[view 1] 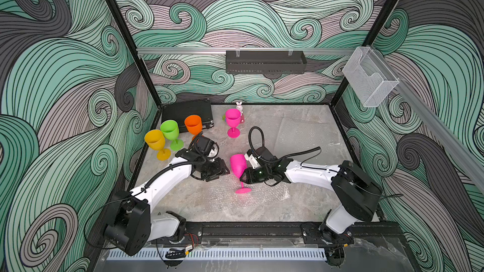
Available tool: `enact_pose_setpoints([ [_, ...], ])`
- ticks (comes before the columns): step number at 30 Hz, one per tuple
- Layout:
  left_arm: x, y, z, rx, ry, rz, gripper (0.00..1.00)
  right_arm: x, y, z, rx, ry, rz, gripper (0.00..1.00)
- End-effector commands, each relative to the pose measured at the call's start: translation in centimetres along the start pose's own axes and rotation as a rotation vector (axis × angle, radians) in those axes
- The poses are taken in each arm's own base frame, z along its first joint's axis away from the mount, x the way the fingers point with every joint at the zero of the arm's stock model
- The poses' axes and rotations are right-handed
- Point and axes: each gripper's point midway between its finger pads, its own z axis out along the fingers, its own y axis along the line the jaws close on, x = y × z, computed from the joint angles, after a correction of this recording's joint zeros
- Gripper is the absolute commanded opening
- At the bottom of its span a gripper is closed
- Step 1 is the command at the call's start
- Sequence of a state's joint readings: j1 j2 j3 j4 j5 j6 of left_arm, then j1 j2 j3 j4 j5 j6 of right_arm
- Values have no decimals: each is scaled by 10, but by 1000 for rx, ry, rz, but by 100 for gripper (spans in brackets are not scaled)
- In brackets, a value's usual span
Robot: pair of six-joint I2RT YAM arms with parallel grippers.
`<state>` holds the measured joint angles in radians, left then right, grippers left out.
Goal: Unpack wine glasses from bubble wrap
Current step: Pick up the wine glass from the bubble wrap.
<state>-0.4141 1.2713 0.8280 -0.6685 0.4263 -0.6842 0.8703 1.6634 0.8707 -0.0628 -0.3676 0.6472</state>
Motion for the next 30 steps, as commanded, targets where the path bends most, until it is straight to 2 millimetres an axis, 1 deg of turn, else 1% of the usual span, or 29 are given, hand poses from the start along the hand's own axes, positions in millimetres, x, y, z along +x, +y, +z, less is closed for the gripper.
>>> enact_pose_setpoints([
  [1, -1, 1, -6, 3, -19, -3, 58, 1, 2, 7, 0, 11, -1, 45],
  [6, -2, 3, -8, 3, -20, -9, 58, 5, -7, 14, 28, 27, 11, 41],
  [8, -2, 3, -9, 5, -24, -12, 58, 5, -10, 16, 43, 28, 11, 37],
  [12, -4, 4, -12, 7, -30, -17, 58, 6, -14, 17, 60, 33, 10, 32],
  [14, -4, 3, -14, 10, -35, -18, 58, 7, -15, 16, 59, 30, 6, 27],
  [18, -8, 2, -20, 22, -47, -25, 58, 3, -10, 9, 38, -9, -21, 21],
  [24, -17, -14, -36, 94, -72, -28, 58, -1, -5, -2, 13, -53, -79, 18],
  [27, -21, -20, -46, 121, -85, -31, 58, -5, 3, -10, -20, -86, -120, 16],
  [30, -28, -31, -62, 178, -110, -39, 58, -11, 16, -25, -64, -150, -209, 16],
])
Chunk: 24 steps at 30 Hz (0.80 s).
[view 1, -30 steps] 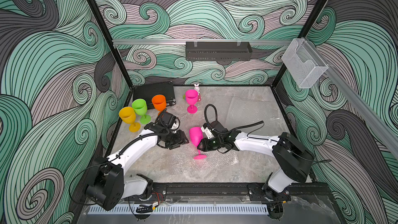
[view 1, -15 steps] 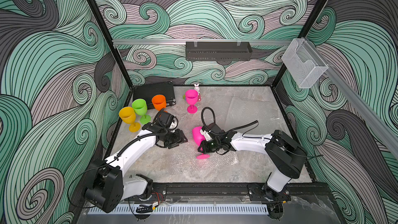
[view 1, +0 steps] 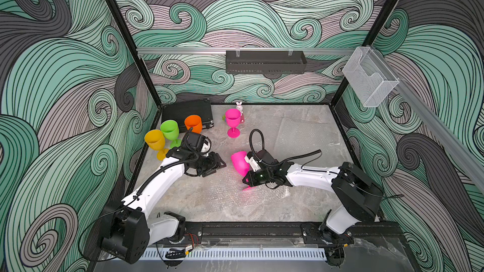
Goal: Unpack wine glasses from bubble wrap
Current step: Pick up the wine glass from the bubble wrap, then place the wine glass at the center of the board.
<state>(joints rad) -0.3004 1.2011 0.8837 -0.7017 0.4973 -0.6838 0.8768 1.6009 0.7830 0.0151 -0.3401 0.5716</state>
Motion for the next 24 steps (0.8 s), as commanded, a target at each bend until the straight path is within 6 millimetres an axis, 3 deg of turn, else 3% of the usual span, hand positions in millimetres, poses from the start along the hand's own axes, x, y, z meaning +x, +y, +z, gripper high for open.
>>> enact_pose_setpoints([
  [1, -9, -31, -28, 125, -32, 4, 58, -21, 23, -23, -68, -125, -153, 16],
  [8, -29, -66, -57, 333, -115, -24, 59, -28, 42, -57, -106, -251, -396, 17],
  [13, -22, -99, -68, 515, -11, -29, 59, -26, 45, -70, -58, -303, -530, 17],
  [24, -9, -97, -60, 539, 52, -36, 54, -34, 50, -86, 6, -376, -661, 17],
])
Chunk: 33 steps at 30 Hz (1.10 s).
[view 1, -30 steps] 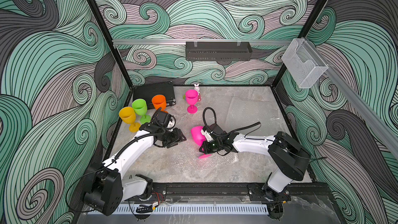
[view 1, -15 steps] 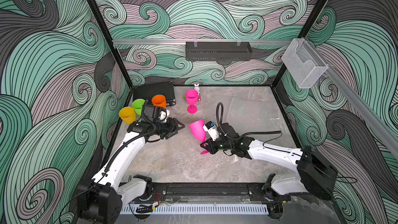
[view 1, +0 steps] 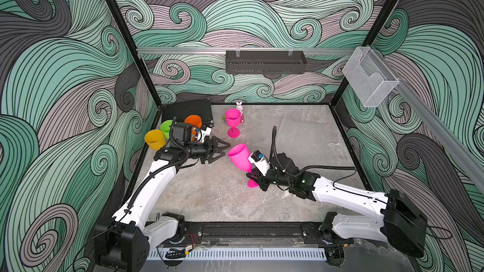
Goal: Unpack wine glasses from bubble wrap
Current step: Place the wine glass at the center of the board.
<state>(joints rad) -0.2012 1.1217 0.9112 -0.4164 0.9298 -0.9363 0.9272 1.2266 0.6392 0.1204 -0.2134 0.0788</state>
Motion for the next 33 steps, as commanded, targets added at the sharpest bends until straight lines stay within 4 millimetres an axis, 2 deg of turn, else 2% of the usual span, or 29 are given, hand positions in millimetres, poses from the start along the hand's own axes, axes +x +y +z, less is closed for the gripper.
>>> enact_pose_setpoints([
  [1, 8, -4, 2, 41, 34, 3, 52, -12, -3, -3, 31, -38, -54, 17],
  [6, 14, -7, 4, 56, 59, 28, 43, -14, -3, -1, 31, -32, -53, 17],
  [12, 16, 0, 11, 36, 84, 23, 33, -23, 0, -2, 33, -48, -78, 17],
  [19, 21, 10, 20, -11, 114, 31, 15, -23, -1, 3, 63, -25, -161, 17],
  [24, 24, 15, 19, -54, 119, 57, 0, -25, -7, 6, 100, -11, -228, 21],
  [33, 29, 26, 20, -140, 143, 107, 0, -33, -8, 8, 119, 6, -323, 38],
])
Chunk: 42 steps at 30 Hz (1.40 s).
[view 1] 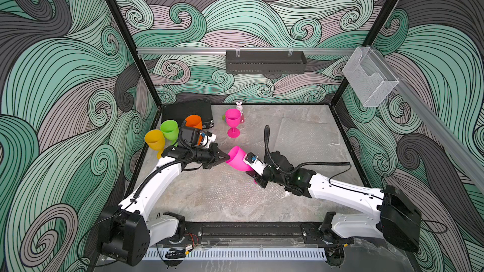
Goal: Unpack wine glasses from bubble wrap
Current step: Place the wine glass at the center of the board.
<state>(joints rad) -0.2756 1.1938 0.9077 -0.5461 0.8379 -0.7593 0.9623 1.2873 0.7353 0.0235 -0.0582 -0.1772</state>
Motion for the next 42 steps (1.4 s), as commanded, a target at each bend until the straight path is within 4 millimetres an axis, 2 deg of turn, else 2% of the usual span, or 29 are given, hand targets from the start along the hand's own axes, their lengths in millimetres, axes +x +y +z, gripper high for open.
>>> enact_pose_setpoints([
  [1, 11, -12, -4, -11, 52, 71, 0, -26, 0, -3, 5, -61, -59, 41],
  [3, 8, -3, -8, -94, 42, 92, 0, -24, -1, -4, 12, -47, -67, 51],
  [9, -3, 16, -19, -269, 4, 129, 0, -27, -1, -16, 16, -53, -61, 70],
  [13, -9, 19, -22, -318, 9, 150, 0, -36, 3, -31, -18, -88, -34, 79],
  [18, -25, 27, -34, -440, -40, 179, 0, -43, -6, -49, -5, -121, 39, 81],
  [27, -104, 32, -66, -720, -306, 298, 0, -33, -32, -66, 63, -132, 168, 81],
  [30, -129, 35, -67, -800, -328, 324, 0, -29, -38, -70, 83, -141, 183, 81],
  [42, -197, 44, -54, -985, -324, 342, 0, -22, -51, -82, 135, -157, 214, 82],
])
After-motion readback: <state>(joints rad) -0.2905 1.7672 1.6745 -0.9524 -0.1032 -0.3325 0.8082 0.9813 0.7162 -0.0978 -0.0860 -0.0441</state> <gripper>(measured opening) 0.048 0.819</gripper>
